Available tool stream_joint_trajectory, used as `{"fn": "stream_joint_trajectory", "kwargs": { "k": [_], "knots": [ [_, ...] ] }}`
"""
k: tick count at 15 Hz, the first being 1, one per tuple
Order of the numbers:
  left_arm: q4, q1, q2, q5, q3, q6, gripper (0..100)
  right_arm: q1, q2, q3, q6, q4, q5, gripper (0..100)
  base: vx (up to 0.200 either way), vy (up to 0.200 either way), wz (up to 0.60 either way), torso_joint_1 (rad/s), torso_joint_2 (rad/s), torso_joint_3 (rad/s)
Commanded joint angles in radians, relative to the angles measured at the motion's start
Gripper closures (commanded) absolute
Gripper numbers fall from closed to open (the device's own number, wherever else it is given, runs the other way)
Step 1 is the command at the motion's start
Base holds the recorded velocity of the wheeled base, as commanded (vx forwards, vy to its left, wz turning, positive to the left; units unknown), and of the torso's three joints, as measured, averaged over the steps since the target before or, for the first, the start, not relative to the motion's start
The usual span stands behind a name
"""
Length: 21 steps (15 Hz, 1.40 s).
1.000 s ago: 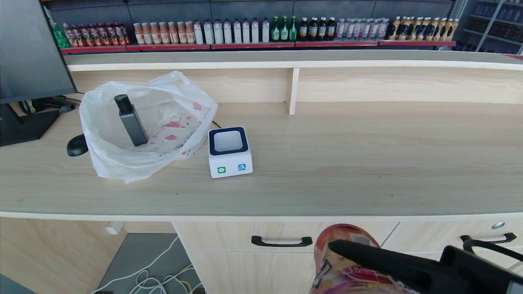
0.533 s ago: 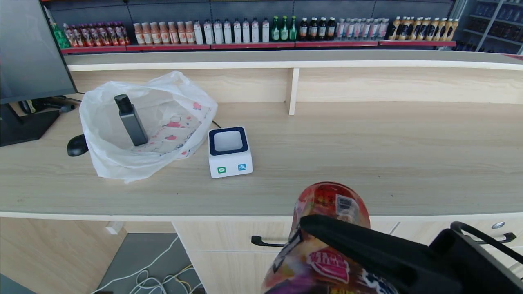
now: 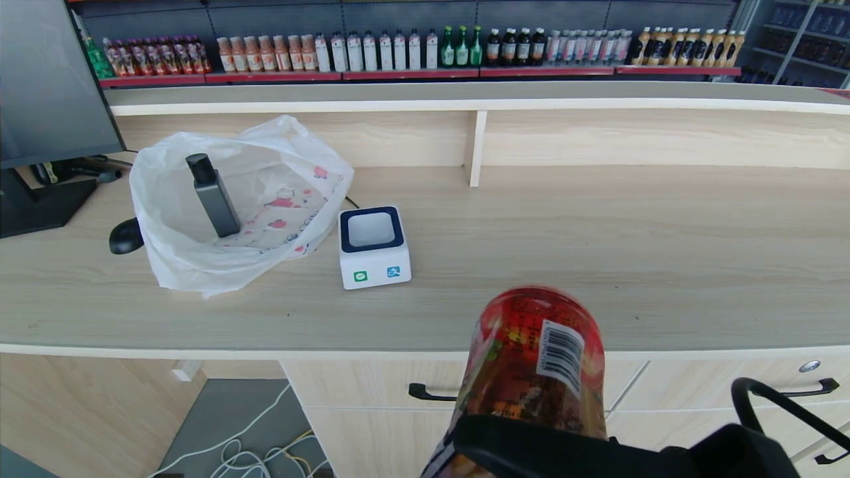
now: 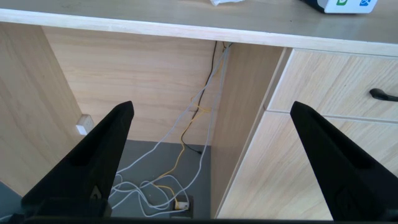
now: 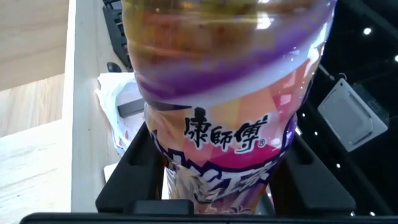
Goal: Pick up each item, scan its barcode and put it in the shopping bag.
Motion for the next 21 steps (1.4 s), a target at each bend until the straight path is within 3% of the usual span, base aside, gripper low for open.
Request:
{"fn": "stream_joint_trajectory", "kwargs": {
  "k": [1,7,21],
  "knots": [
    [0.0,0.001,0.0,0.0,0.0,-0.001,0,0.001,0.005,-0.001,-0.024,0.0,0.001,100,0.0,0.0,0.0,0.0,0.0,0.0],
    [0.0,-0.001,0.0,0.0,0.0,-0.001,0,0.001,0.003,-0.003,-0.122,-0.003,0.001,100,0.0,0.0,0.0,0.0,0.0,0.0],
    [0.0,0.001,0.0,0.0,0.0,-0.001,0,-0.016,0.019,-0.005,-0.203,-0.036,0.0,100,0.0,0.0,0.0,0.0,0.0,0.0]
  ]
}}
